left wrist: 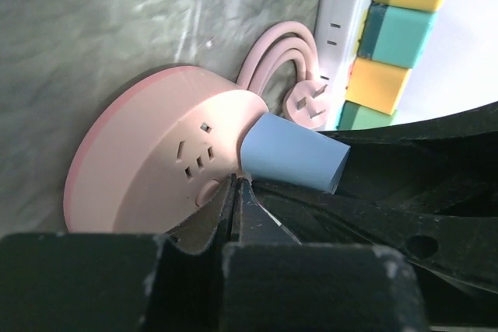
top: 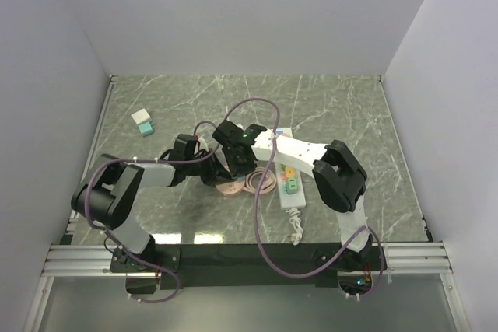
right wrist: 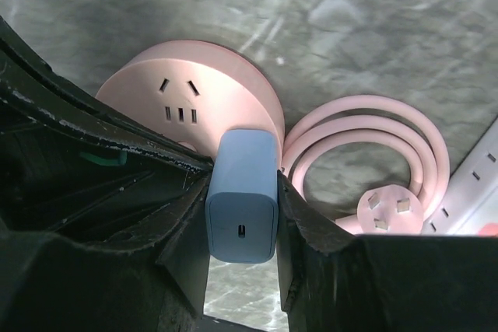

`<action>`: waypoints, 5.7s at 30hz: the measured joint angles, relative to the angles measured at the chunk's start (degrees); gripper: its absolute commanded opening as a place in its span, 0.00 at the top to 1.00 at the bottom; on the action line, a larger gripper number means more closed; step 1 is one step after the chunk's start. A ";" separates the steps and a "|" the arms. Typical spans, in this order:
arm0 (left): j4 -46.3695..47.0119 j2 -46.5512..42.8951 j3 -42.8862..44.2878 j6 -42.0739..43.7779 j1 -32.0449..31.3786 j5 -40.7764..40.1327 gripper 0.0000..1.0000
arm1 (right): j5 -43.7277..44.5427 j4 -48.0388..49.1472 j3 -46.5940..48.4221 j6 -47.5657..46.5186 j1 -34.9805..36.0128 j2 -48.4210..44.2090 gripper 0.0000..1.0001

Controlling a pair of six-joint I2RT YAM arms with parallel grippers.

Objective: Pull the plug off the socket

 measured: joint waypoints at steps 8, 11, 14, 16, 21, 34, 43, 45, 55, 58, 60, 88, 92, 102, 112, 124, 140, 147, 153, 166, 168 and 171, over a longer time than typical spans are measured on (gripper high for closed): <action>7.69 6.05 0.94 -2.43 -0.15 3.28 1.00 | 1.95 -2.34 0.96 0.35 -0.24 -1.53 1.00; 8.85 7.10 1.84 -2.58 -0.42 3.08 1.00 | 1.51 -2.84 3.48 0.50 -0.02 -3.45 1.00; 9.77 7.45 2.21 -2.93 -0.48 3.06 1.00 | 1.92 -2.56 5.51 0.68 -0.02 -4.87 1.00; 9.77 7.06 2.36 -2.97 -0.52 2.95 1.00 | 3.15 -3.23 6.14 1.03 -0.11 -5.92 1.00; 2.43 0.83 2.51 -0.61 -1.01 -4.52 0.99 | 5.44 -3.37 1.51 2.75 -2.64 -11.34 1.00; -25.11 -19.43 24.96 7.61 9.46 -22.51 0.26 | -18.75 12.50 2.27 5.07 -14.95 -7.34 1.00; -36.17 -30.80 17.05 8.31 18.97 -25.53 0.08 | -37.77 30.51 16.39 18.14 -13.44 18.16 1.00; -37.33 -33.64 15.10 8.13 19.52 -25.94 0.08 | -38.62 31.47 22.03 20.48 -12.50 23.47 0.91; -37.75 -33.99 9.57 8.50 19.74 -25.05 0.10 | -37.20 33.53 33.29 28.48 -8.33 32.35 0.34; -37.70 -32.70 8.72 8.59 19.78 -25.05 0.12 | -35.85 32.02 33.55 28.26 -8.04 32.35 0.30; -37.35 -31.52 8.52 8.79 19.80 -25.03 0.13 | -34.82 30.40 33.64 27.65 -8.11 32.35 0.30; -30.16 2.73 17.68 12.90 20.65 -31.17 0.99 | -25.88 24.02 -11.69 12.72 -12.31 -19.74 0.65; -31.32 4.09 19.93 13.38 24.37 -36.52 0.99 | -23.98 21.09 -14.58 11.34 -12.31 -22.14 0.59; -31.21 7.78 24.59 14.23 35.52 -38.73 1.00 | -15.13 12.17 -18.32 5.31 -11.47 -22.12 0.27; -30.88 -4.48 24.22 14.80 33.70 -26.47 0.99 | -10.12 11.61 -20.00 0.42 -6.29 -14.10 0.32; -32.50 -12.87 16.90 14.82 32.13 -18.86 0.99 | -8.41 18.84 -23.85 -11.76 -1.20 -10.43 0.35; -33.09 -15.21 13.79 15.41 32.15 -17.70 0.99 | -6.08 22.69 -22.53 -15.23 -1.29 -7.48 0.62; -33.20 -15.98 13.18 16.02 32.15 -17.51 0.99 | -4.52 22.08 -20.70 -12.92 -0.79 -6.10 0.39; -33.18 -16.70 13.18 16.04 32.15 -17.44 0.99 | -2.21 22.01 -20.06 -12.04 0.04 -5.60 0.55; -33.20 -16.70 12.33 16.04 32.15 -16.92 0.99 | -1.55 19.02 -17.75 -12.22 -1.07 -4.76 1.00; -33.24 -16.74 12.33 16.06 32.15 -16.90 0.99 | -2.54 17.49 -17.16 -11.54 -1.57 -5.14 1.00; -33.48 -17.05 12.33 16.04 32.15 -16.48 0.99 | -4.17 13.25 -15.21 -10.38 -2.97 -6.97 1.00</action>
